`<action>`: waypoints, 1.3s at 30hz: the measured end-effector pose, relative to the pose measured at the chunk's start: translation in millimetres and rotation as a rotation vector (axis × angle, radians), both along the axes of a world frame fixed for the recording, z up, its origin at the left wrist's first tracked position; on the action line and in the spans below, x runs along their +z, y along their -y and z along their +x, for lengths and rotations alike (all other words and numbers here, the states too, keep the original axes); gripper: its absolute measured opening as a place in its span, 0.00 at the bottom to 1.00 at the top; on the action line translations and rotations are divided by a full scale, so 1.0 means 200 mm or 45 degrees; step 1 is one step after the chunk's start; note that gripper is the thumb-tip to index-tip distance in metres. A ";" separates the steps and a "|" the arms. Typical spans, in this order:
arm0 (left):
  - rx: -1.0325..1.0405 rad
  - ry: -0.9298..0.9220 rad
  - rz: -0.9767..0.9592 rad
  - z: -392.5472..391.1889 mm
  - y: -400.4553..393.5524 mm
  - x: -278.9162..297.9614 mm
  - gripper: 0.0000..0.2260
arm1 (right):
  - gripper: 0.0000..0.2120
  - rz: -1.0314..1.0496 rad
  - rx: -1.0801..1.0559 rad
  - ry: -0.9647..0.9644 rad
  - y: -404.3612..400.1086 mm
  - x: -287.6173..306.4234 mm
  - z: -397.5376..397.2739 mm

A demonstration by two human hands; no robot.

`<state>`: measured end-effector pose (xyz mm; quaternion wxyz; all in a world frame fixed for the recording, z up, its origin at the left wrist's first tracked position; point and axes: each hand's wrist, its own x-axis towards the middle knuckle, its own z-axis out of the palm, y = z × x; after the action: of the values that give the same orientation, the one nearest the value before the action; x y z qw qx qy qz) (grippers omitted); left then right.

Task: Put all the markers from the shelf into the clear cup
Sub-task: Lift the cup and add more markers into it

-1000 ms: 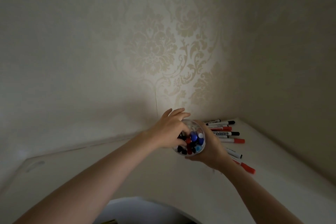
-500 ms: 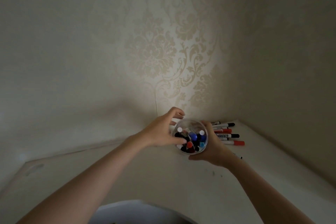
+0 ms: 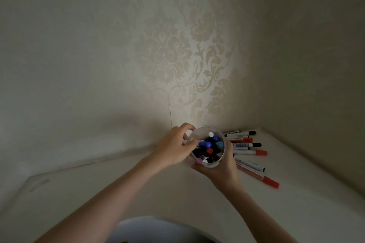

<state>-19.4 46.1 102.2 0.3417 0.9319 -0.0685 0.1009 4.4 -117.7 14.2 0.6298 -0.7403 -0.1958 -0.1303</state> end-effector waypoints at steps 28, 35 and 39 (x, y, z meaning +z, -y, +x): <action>-0.154 0.201 -0.074 -0.01 -0.25 -0.26 0.47 | 0.41 -0.468 0.419 -0.065 0.07 0.20 0.12; -0.179 0.282 -0.317 0.06 -0.18 -0.33 0.45 | 0.20 -0.288 0.205 0.105 0.09 0.22 0.05; -0.157 0.335 -0.358 0.09 -0.19 -0.35 0.45 | 0.12 -0.484 0.083 0.367 0.06 0.29 0.00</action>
<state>-2.3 83.2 32.8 0.4620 0.8479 -0.1547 0.2092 4.7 -129.8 73.1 0.4485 -0.8126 -0.3285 -0.1750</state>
